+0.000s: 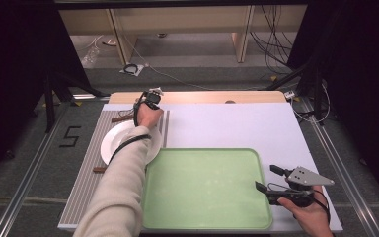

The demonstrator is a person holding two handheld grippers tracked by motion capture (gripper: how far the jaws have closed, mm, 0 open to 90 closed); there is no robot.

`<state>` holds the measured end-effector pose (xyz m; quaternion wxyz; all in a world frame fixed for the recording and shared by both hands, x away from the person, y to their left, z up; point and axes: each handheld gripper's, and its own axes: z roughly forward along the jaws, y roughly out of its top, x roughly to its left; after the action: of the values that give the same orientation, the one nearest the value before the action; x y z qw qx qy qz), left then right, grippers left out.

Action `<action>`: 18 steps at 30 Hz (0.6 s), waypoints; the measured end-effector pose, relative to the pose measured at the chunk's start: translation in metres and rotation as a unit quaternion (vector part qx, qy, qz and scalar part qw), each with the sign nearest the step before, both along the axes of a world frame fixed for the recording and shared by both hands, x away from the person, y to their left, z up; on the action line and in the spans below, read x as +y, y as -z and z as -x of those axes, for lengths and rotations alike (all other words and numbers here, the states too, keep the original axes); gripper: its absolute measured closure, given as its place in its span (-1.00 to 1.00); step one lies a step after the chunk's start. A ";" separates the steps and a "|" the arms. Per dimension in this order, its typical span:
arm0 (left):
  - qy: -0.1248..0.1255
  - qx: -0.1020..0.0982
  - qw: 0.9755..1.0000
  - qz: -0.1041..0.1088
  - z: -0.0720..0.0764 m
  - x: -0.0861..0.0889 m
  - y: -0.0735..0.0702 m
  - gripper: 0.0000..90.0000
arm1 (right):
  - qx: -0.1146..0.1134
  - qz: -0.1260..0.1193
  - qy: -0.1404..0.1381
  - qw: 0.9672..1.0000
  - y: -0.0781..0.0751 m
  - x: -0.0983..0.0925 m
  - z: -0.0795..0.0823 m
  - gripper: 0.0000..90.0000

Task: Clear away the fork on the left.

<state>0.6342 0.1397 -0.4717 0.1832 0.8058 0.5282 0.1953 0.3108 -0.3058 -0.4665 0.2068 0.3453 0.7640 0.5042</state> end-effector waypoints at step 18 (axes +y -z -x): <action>0.039 -0.018 0.999 0.016 0.008 0.050 -0.026 0.33 | 0.000 0.003 0.000 1.000 0.000 0.000 0.000 -0.59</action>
<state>0.6263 0.1900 -0.4455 0.2127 0.8191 0.4963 0.1936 0.3104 -0.3054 -0.4667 0.2079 0.3450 0.7656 0.5017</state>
